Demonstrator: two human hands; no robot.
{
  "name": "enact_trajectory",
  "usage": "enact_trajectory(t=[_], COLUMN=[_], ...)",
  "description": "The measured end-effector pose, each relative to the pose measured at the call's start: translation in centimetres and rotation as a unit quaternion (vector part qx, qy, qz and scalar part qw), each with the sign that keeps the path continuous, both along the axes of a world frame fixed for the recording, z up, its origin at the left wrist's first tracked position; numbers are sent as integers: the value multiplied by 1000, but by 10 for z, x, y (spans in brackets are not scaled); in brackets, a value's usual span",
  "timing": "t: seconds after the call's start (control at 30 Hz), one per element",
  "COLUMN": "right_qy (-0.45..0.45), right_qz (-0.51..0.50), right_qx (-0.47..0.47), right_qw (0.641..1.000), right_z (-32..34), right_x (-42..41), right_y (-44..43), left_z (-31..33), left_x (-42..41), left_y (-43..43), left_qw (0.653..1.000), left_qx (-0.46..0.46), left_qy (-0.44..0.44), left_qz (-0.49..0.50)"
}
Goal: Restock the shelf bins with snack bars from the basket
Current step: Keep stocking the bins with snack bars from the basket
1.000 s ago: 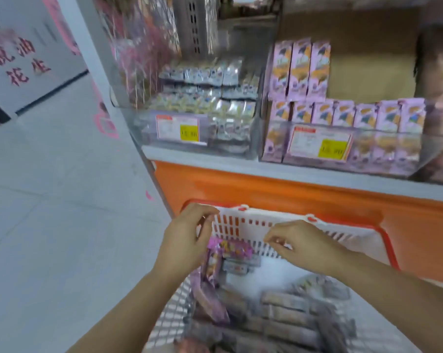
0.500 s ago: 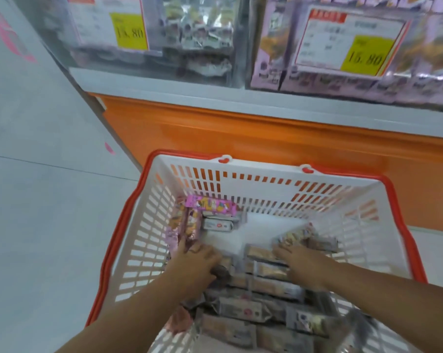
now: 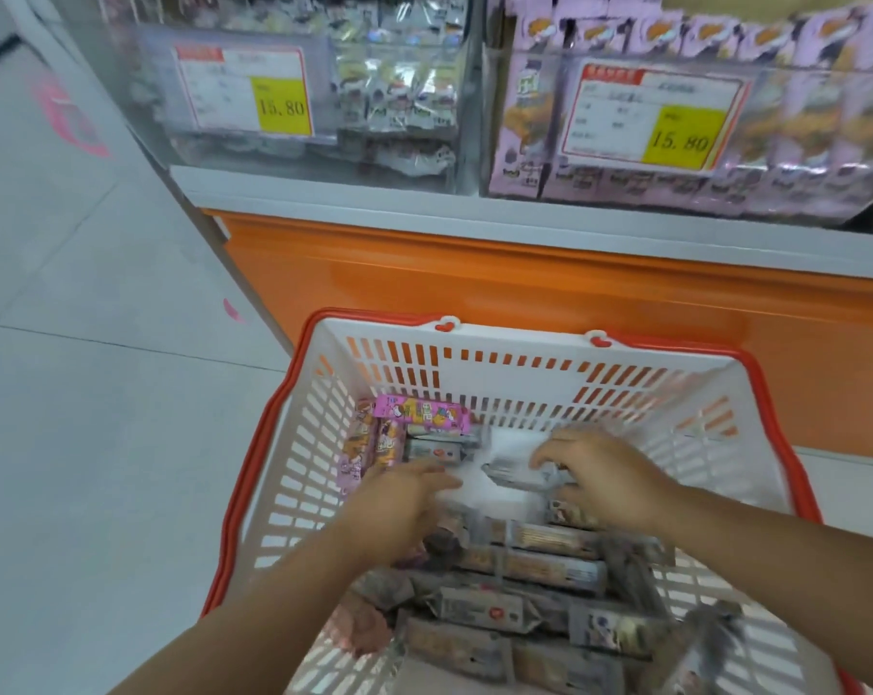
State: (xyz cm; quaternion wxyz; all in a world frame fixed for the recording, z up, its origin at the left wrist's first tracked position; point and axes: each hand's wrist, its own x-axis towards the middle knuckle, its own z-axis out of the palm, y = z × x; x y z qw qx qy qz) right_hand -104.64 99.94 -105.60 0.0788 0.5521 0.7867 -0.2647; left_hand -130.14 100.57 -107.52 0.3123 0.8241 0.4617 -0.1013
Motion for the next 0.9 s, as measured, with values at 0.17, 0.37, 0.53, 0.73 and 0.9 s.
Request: enact_trajectory(t=[0.17,0.37,0.53,0.73,0.9], right_qy=[39,61,55,103,189], right_qz=[95,272,323,279,237], right_qx=[124,334,429,507,514], right_qw=[987,901,842,809,803], right_z=[62,153,223,261,273], right_x=[-8,-24,-41,-59,-75], right_y=[8,9,-6,-25,-32], left_z=[68,167,229,275,300], left_x=[-4,-10,-13,-5,0], left_y=[9,2,-19,-44,-53], left_qw=[980,892,820,741,710], left_qx=[-75,-217,-223,-211,-187], left_qy=[-111,-248,-384,-509,-555], left_qz=[146,309,361,384,390])
